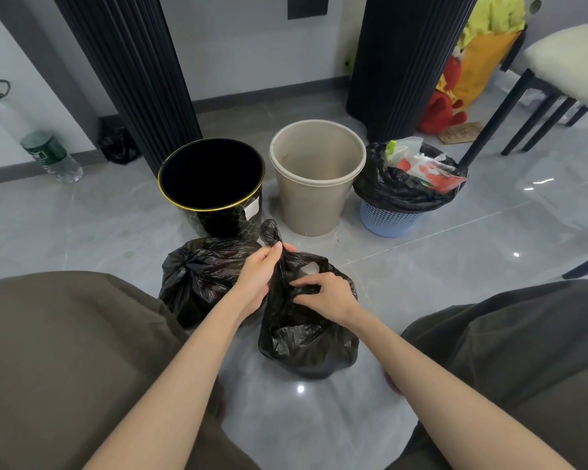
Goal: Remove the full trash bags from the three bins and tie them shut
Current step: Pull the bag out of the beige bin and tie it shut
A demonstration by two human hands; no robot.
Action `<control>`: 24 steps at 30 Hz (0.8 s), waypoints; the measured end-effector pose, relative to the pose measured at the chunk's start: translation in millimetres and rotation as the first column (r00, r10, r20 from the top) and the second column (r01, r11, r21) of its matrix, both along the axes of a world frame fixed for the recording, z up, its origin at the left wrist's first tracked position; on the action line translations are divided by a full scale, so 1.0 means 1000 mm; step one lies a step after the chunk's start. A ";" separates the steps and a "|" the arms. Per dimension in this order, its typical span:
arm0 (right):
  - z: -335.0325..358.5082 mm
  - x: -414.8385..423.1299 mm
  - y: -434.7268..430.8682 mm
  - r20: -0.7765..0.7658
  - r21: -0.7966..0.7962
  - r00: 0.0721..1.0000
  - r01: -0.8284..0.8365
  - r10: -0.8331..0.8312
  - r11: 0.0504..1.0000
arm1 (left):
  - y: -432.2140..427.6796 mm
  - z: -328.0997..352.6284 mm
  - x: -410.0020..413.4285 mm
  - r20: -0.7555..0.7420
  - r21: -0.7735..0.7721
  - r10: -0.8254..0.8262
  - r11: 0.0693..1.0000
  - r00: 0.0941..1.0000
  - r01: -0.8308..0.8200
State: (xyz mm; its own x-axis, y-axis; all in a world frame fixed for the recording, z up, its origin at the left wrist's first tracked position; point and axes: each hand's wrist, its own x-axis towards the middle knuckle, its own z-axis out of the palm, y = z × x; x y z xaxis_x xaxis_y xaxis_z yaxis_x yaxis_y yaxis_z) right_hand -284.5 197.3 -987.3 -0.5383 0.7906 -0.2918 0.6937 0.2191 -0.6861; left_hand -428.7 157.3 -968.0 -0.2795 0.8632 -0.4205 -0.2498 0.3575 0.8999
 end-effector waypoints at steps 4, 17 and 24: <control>0.006 -0.001 0.002 -0.153 -0.173 0.983 0.077 -0.104 0.982 | 0.001 0.002 -0.002 0.031 0.022 0.014 1.000 0.999 -0.015; 0.017 0.009 0.015 -0.342 -0.464 0.868 0.176 -0.359 0.868 | 0.004 -0.008 0.010 0.036 -0.084 -0.104 0.991 0.994 0.107; 0.019 0.011 0.017 -0.342 -0.489 0.870 0.159 -0.356 0.858 | 0.005 -0.013 0.011 -0.019 -0.063 0.088 0.994 0.996 -0.089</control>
